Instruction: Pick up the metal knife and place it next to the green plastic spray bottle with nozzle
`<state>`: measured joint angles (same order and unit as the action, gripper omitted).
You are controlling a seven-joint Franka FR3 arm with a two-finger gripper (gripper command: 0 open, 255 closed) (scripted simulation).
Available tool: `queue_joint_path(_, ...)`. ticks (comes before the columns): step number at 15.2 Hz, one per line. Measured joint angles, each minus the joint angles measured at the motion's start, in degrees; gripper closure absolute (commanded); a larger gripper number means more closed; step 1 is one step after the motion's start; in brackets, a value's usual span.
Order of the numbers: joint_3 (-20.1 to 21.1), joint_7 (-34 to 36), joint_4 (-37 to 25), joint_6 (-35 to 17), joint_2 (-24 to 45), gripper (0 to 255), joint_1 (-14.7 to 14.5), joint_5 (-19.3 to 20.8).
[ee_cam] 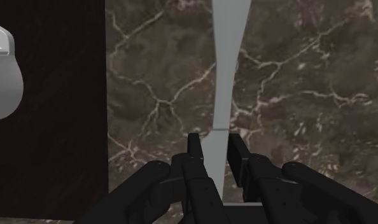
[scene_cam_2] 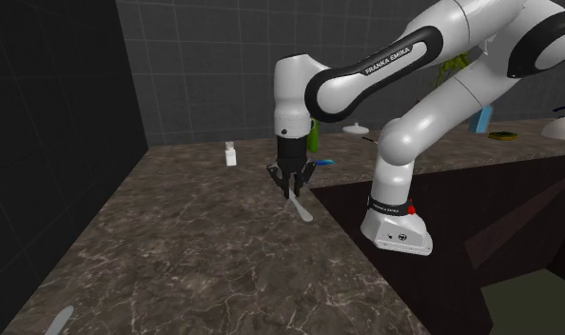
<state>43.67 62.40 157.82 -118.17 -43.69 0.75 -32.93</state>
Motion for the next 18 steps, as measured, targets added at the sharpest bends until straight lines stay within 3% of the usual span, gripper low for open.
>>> queue_joint_path(18,-7.58,1.03,-10.09,15.50,-5.30,255,0.51,5.77)
